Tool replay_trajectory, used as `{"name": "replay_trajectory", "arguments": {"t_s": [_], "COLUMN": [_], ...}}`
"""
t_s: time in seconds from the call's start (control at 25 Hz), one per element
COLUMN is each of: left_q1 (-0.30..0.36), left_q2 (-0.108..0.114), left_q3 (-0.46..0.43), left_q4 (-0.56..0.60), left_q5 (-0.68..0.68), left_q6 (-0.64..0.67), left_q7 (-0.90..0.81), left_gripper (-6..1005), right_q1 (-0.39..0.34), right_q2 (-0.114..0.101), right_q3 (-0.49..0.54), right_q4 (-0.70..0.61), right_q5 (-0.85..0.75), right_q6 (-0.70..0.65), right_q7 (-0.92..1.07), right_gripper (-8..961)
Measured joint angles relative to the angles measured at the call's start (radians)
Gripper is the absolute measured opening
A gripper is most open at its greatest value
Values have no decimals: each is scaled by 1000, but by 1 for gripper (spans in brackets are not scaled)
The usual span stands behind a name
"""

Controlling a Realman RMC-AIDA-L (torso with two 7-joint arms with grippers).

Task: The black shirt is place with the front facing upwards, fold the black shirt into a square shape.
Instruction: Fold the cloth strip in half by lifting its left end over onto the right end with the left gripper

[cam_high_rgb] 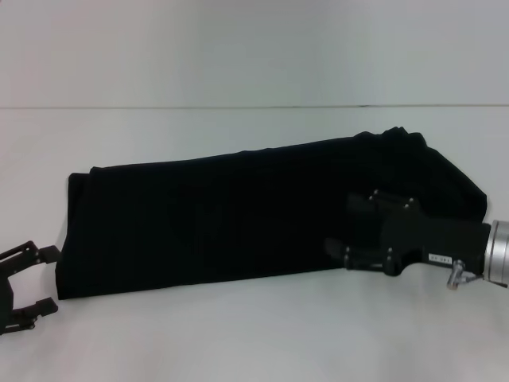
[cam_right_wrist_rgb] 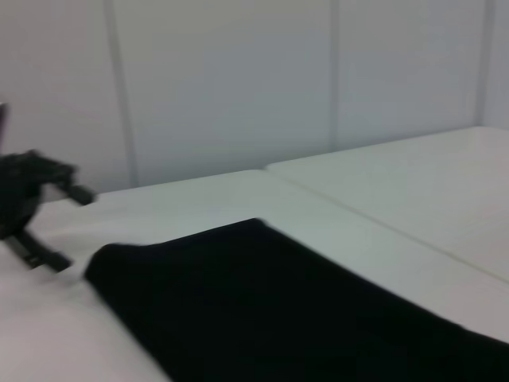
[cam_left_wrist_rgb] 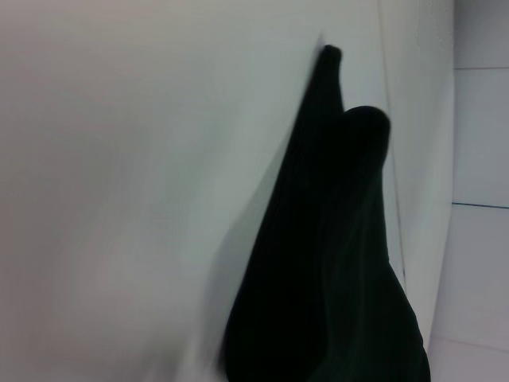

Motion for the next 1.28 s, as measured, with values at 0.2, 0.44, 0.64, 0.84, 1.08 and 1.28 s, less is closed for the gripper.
{"name": "replay_trajectory", "arguments": {"t_s": [0.2,0.44,0.64,0.84,1.08,1.28], "left_q1": [-7,-6,-5,-14,-39,-55], "left_q2": [-3,-7,-7,-10,-12,-16], "left_q3": [2,2,1,0,2,2], "left_q4": [-6,-8,-22,-33,-33,-33], "left_q5": [22,39,52,49,52,53], "left_q6": [-28,-61,-90,-114,-128,-149], "left_q7": [-18,-40,-66,-62,-39,-36], "left_gripper": [936,937,937,937,936,936], "right_q1": [-2,4,6,7,9,9], "right_q2": [0,0,1,1,1,1], "right_q3": [-43,-125,-132,-134,-148,-150], "right_q4": [0,0,0,1,10,13], "right_q5": [-1,-1,0,0,3,4], "right_q6": [-22,-55,-58,-70,-76,-76], "right_q7": [-16,-50,-52,-59,-66,-67], "right_gripper": [868,868,869,869,869,869]}}
